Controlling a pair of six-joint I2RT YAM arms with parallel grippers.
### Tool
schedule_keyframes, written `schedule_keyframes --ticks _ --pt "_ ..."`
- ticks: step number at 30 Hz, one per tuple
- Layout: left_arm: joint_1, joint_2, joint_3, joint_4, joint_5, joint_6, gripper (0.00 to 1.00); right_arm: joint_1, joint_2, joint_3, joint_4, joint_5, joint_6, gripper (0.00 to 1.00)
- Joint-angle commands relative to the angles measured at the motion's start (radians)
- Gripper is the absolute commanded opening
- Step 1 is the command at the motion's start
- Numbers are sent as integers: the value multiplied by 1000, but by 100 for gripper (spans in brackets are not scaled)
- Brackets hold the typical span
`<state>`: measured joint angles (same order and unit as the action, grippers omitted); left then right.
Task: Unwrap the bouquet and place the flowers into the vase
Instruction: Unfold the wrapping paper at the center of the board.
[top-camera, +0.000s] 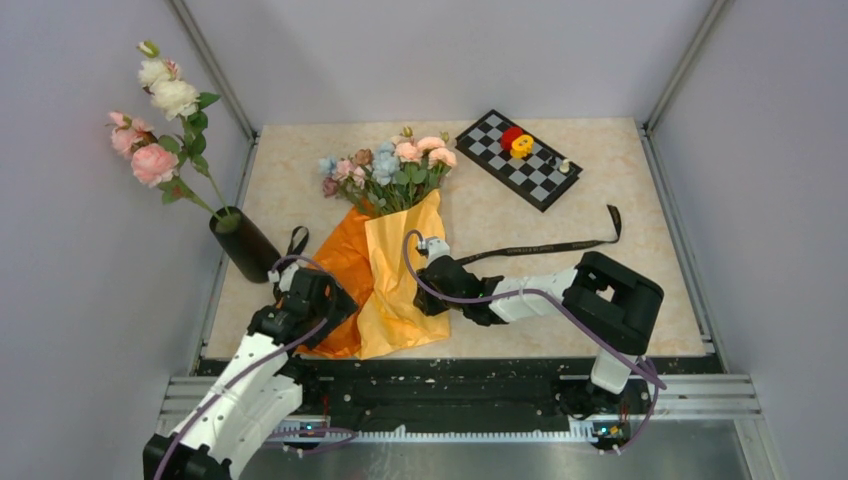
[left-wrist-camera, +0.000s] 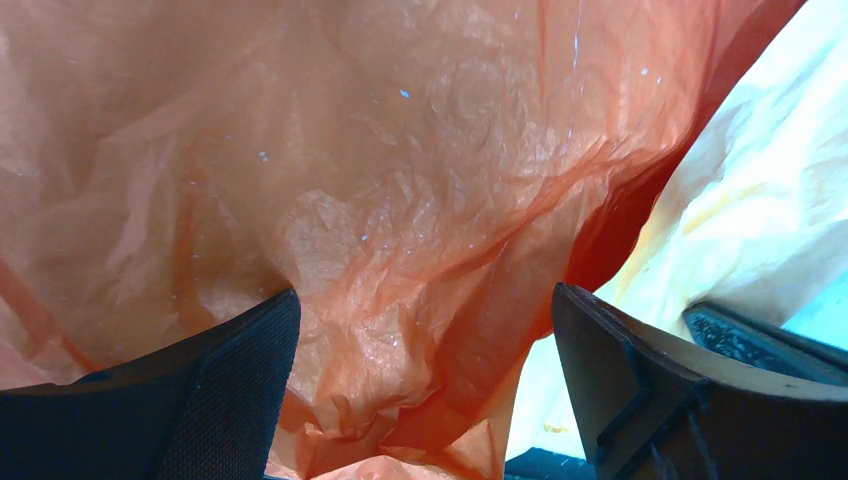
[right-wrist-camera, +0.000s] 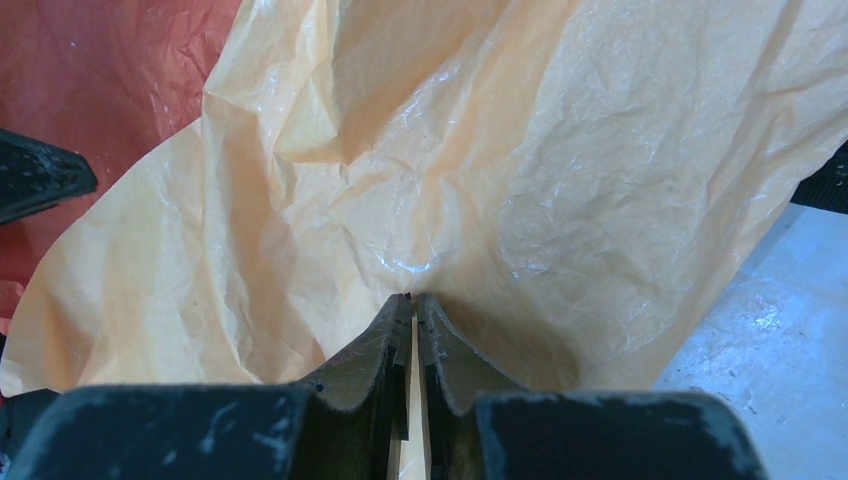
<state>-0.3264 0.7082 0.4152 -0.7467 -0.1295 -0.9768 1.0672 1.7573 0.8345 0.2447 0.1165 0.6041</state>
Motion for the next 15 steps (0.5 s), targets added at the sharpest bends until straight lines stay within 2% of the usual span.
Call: schedule_keyframes --ticks 1,8,15 --pt "24 -56 9 -22 -55 -60 99 10 18 36 -29 34 -7 9" --pt "44 1 42 90 101 19 99 11 -21 41 -17 -20 -41 9" --pt "52 146 303 70 112 248 99 10 -132 55 -41 -80 -105 13"
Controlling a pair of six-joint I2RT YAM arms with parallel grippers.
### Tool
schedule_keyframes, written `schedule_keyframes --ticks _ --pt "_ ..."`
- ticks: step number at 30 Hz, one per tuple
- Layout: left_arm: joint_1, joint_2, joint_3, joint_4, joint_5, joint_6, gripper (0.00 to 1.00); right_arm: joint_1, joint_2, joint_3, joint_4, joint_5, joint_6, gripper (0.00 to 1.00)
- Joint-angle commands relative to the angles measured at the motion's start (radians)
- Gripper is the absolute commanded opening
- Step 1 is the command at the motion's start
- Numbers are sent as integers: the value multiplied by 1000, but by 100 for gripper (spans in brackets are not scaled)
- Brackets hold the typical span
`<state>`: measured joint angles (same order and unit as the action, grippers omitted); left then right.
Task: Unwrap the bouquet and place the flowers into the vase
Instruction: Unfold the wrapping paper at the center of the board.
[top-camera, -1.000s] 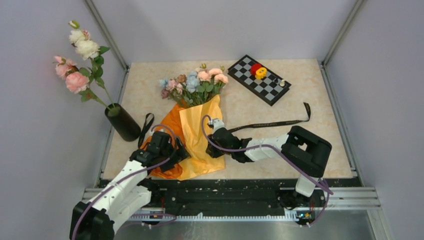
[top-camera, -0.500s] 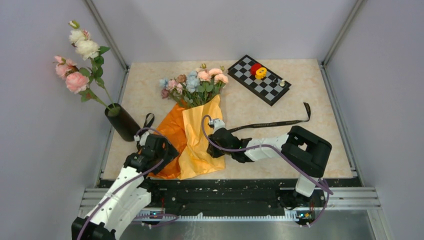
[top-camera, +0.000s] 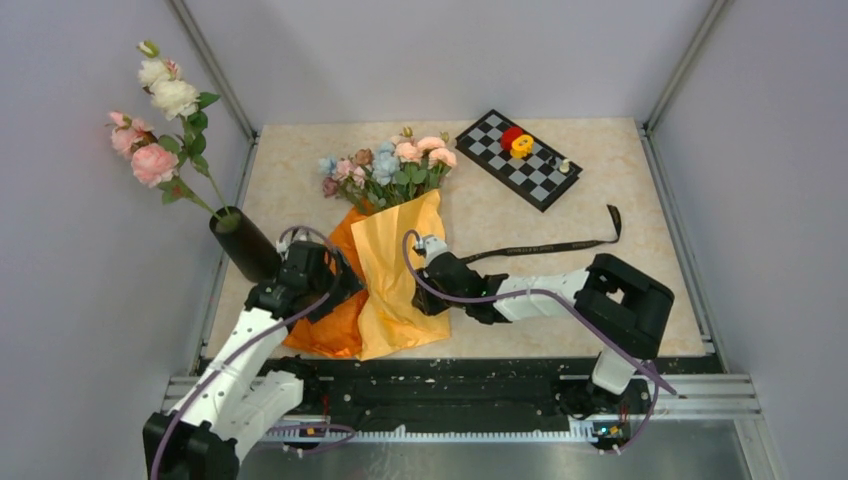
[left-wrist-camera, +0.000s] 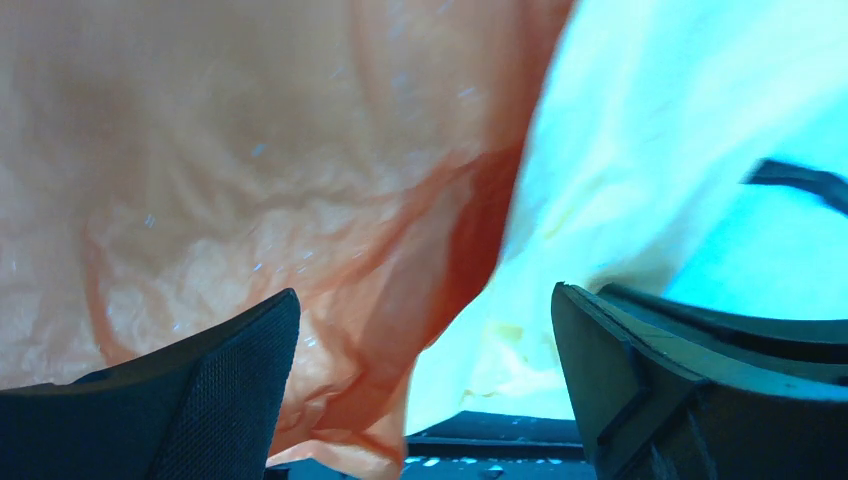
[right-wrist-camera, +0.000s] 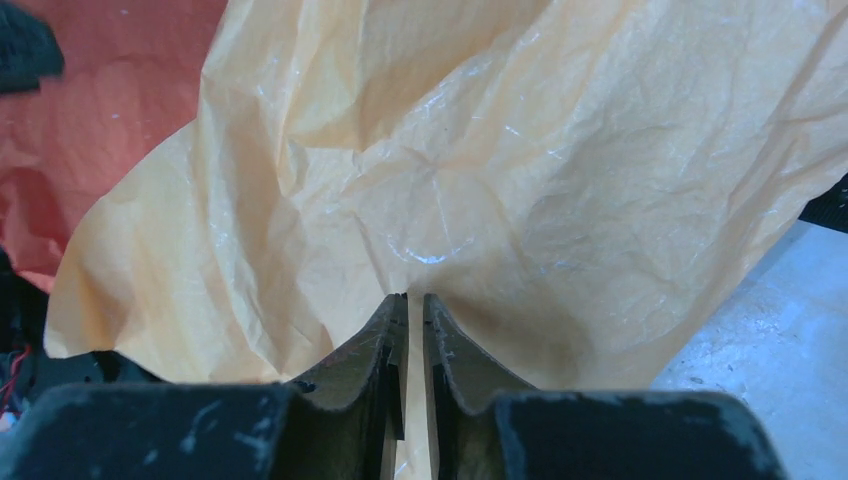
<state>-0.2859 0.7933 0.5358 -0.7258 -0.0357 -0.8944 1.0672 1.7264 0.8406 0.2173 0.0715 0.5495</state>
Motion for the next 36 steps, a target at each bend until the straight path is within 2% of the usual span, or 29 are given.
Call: schedule_keyframes --ticks 1,6,11,14,19,21,23,27,36 --pt "15 90 229 32 17 207 99 10 -114 55 -27 -35 -58 14" --pt "53 195 411 -2 25 364 99 10 -173 80 -65 -43 -72 22" --pt "140 245 480 29 85 459 99 10 -197 90 -60 -69 -92 30" --pt "187 239 476 83 80 493 99 10 -192 85 -22 -111 -98 33" --pt "204 212 432 175 -15 510 99 22 -148 105 -6 -130 -116 36" --pt "209 197 373 250 9 492 99 32 -121 129 -23 -110 -133 39" --pt "226 202 346 278 100 472 99 48 -97 153 -43 -80 -150 43" --pt "242 228 356 258 139 478 99 87 -52 195 -78 8 -181 44" --pt "255 271 388 194 184 517 99 142 61 290 -129 74 -208 42"
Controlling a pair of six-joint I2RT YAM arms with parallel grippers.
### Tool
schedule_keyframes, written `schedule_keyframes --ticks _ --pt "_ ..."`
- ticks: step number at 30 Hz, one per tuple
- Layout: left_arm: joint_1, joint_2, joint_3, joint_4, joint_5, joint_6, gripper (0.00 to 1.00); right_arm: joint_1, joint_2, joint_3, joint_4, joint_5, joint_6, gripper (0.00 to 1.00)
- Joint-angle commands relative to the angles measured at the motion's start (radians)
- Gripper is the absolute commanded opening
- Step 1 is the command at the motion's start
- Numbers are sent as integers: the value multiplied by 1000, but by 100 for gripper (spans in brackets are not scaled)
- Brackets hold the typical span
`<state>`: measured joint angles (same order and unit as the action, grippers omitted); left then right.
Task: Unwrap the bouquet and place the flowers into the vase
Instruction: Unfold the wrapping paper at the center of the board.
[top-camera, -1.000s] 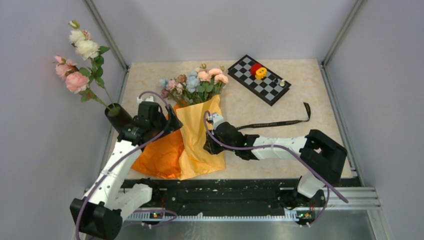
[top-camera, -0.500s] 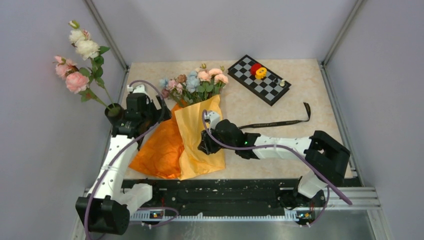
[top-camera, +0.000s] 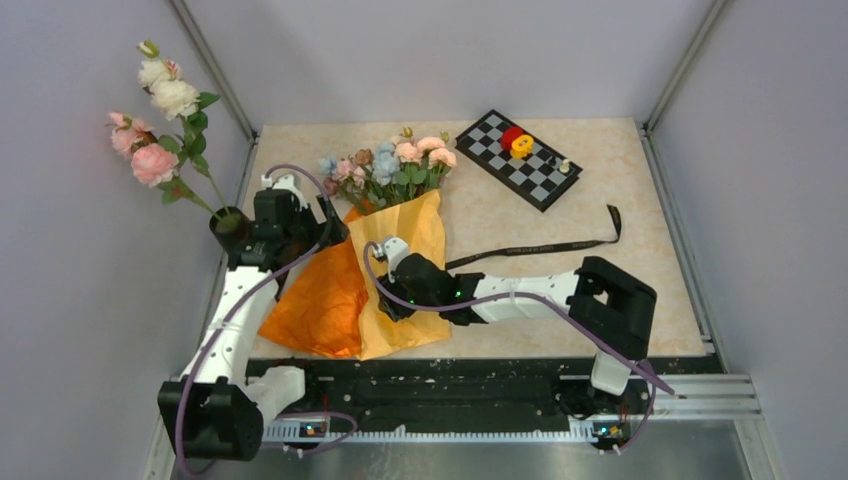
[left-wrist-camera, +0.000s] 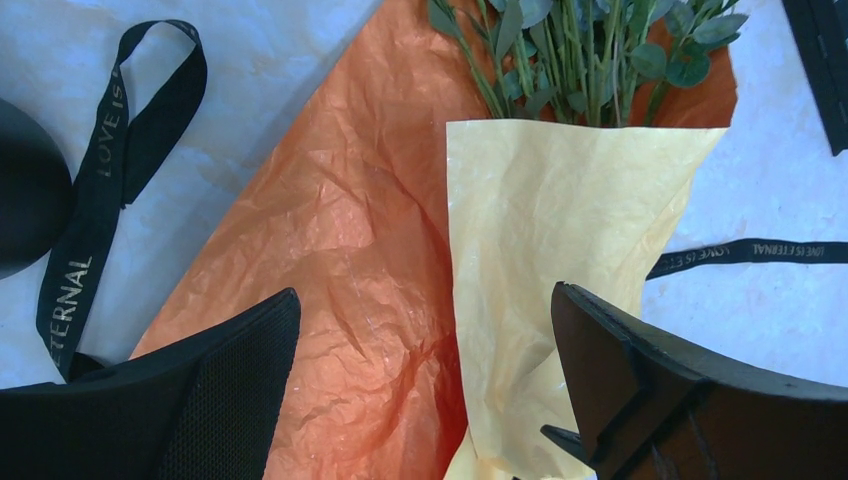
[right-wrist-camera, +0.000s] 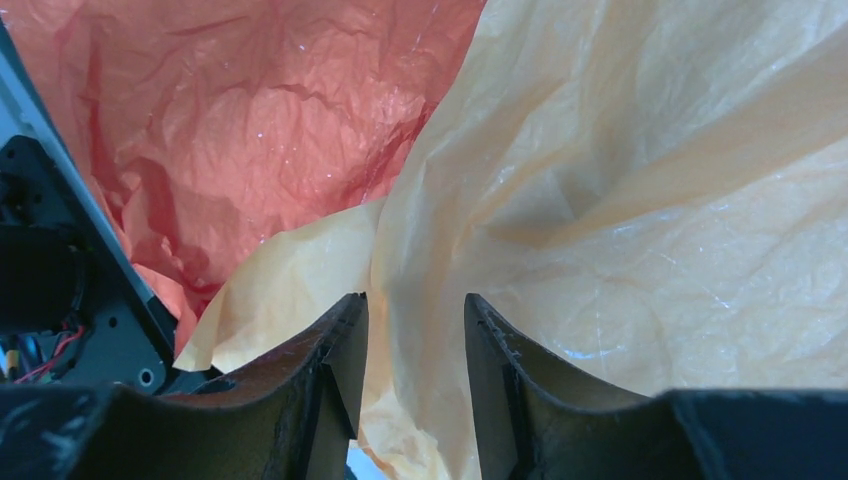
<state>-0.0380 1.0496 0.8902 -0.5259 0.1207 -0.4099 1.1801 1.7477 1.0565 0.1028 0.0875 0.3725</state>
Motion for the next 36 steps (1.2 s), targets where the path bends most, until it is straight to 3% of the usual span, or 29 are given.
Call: schedule_keyframes --ticks 1,13,23,36 --pt "6 15 33 -9 27 35 99 34 51 84 -21 72 -35 41" --pt "9 10 29 -16 33 41 99 59 144 161 -60 135 -39 34" --pt "12 5 29 -16 35 45 99 60 86 90 43 114 10 0" --pt "11 -52 10 32 90 59 99 55 -62 -56 158 262 111 0"
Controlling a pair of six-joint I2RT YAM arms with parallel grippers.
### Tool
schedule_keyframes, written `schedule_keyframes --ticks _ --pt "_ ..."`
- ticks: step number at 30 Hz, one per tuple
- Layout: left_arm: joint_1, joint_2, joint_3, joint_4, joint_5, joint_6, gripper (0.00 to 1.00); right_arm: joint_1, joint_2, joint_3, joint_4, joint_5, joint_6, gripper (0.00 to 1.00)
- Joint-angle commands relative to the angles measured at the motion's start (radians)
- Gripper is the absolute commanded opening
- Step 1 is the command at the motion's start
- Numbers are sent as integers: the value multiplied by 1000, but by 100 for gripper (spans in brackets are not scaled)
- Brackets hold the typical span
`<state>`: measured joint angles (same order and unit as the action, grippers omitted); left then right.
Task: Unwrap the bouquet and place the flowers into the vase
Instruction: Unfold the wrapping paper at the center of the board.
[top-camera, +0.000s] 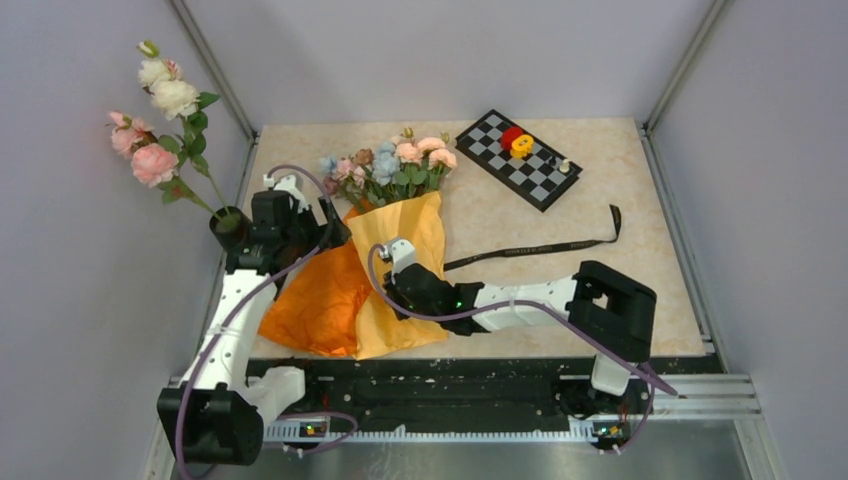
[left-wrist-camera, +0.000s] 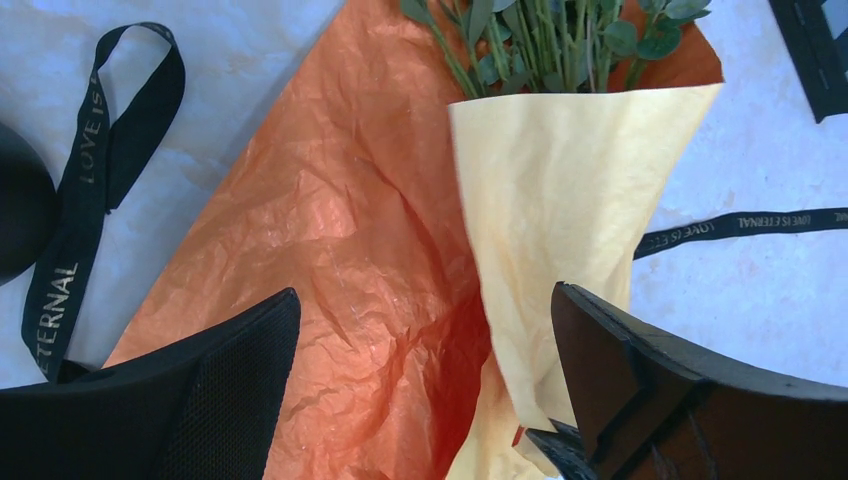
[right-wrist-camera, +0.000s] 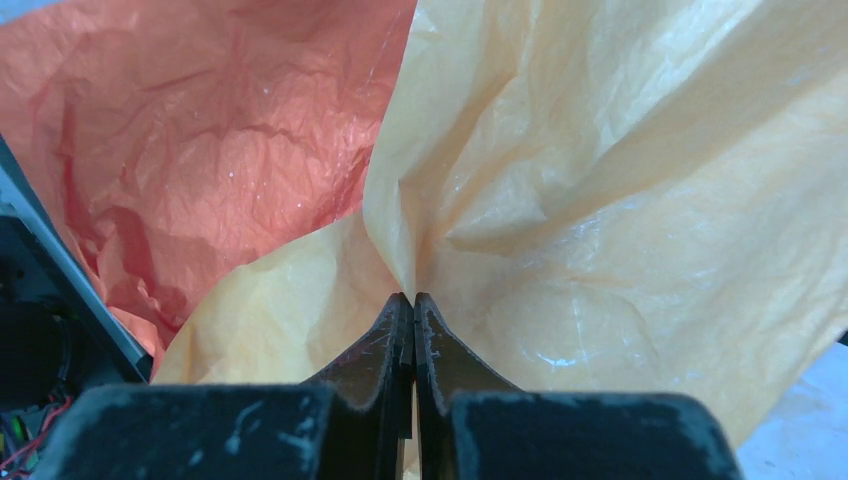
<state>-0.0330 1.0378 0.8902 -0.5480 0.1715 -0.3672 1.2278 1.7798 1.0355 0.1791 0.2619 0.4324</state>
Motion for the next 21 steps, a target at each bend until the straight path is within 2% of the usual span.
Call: schedule_keyframes --ticks 1,7,11,16,21 --pt "7 -45 6 63 47 16 99 5 -106 -51 89 105 63 0" --pt "6 -61 -12 94 78 16 99 -35 -188 -165 159 165 141 0" --pt "7 -30 -16 94 128 7 99 -52 -255 -232 186 216 164 0" --pt "6 10 -16 67 121 -7 99 -72 -295 -291 178 302 197 0" --pt "3 33 -87 100 239 -74 99 -92 -325 -330 161 343 213 0"
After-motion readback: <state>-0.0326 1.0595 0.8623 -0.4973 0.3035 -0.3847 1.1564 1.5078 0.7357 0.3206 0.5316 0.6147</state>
